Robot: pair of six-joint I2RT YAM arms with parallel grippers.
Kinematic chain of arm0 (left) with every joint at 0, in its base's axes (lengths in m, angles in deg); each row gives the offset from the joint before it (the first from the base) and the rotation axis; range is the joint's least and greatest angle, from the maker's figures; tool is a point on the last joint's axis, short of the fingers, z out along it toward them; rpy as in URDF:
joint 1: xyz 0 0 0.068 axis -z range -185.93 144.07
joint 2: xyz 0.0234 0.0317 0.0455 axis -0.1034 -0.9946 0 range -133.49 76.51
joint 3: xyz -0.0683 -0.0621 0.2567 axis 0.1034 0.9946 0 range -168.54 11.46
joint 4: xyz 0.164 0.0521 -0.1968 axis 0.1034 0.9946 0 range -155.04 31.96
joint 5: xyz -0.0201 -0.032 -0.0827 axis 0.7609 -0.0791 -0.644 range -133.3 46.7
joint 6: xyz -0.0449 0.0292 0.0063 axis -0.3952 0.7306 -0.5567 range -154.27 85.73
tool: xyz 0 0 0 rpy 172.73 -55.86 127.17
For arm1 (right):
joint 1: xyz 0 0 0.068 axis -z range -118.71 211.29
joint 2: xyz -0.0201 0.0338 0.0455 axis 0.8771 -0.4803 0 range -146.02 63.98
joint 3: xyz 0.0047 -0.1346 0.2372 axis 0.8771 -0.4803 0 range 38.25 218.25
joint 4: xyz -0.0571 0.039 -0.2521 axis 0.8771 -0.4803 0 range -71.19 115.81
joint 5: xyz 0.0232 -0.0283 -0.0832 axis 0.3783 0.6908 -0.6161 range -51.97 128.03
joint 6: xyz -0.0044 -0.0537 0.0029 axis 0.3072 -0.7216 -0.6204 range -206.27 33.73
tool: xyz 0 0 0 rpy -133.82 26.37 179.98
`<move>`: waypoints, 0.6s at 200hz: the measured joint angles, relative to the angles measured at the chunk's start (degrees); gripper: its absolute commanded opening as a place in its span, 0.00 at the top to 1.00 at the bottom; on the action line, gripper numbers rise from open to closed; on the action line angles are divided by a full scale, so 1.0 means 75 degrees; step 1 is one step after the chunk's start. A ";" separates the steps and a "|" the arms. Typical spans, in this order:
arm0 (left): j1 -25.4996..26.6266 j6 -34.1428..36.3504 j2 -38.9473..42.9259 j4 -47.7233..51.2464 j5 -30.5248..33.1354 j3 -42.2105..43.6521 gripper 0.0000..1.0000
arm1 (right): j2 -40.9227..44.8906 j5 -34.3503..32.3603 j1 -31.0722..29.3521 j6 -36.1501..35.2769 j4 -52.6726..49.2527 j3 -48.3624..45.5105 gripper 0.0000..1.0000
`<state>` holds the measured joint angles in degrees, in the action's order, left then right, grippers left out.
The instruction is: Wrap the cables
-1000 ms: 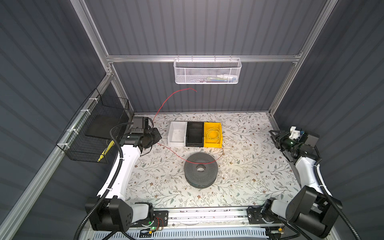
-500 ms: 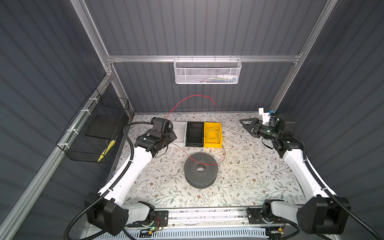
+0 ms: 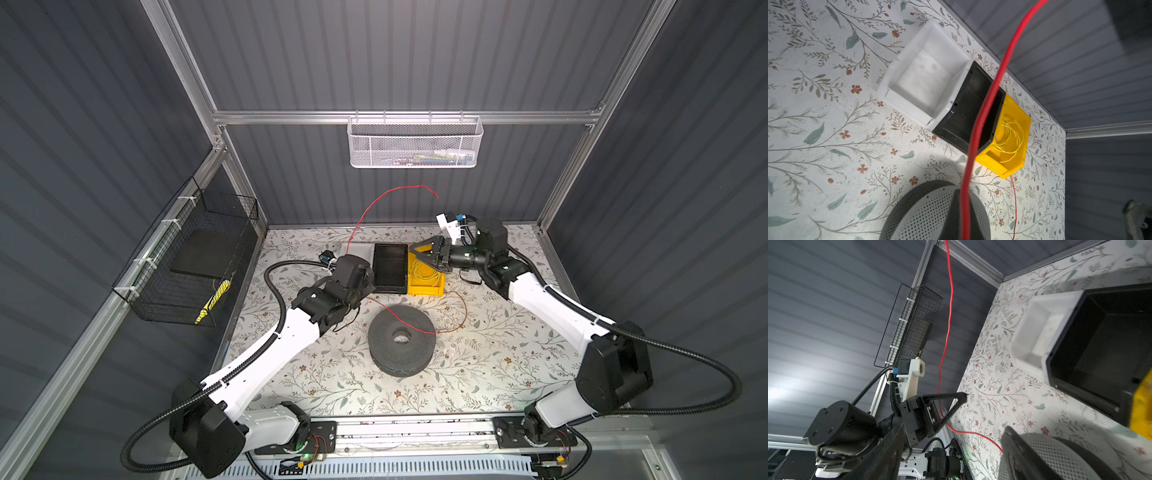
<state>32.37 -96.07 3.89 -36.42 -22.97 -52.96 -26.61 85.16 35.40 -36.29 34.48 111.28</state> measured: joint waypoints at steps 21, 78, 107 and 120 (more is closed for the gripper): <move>0.0195 -0.0117 -0.0064 -0.0152 0.0032 0.0041 1.00 | -0.0761 0.0012 -0.0181 0.0006 0.0111 0.0970 0.23; 0.0664 -0.0306 -0.0064 -0.0612 0.0032 0.0399 1.00 | -0.2830 0.0181 -0.0647 0.0073 -0.0052 0.3075 0.24; 0.0807 -0.0341 -0.0073 -0.0758 -0.0032 0.0530 1.00 | -0.3448 0.0169 -0.0953 0.0090 -0.0262 0.3590 0.29; 0.0833 -0.0338 -0.0090 -0.0804 -0.0079 0.0530 1.00 | -0.3596 0.0175 -0.1058 0.0134 -0.0259 0.3710 0.37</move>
<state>38.62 -98.60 3.22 -42.45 -23.56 -48.98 -53.58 86.48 27.47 -35.29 32.53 139.11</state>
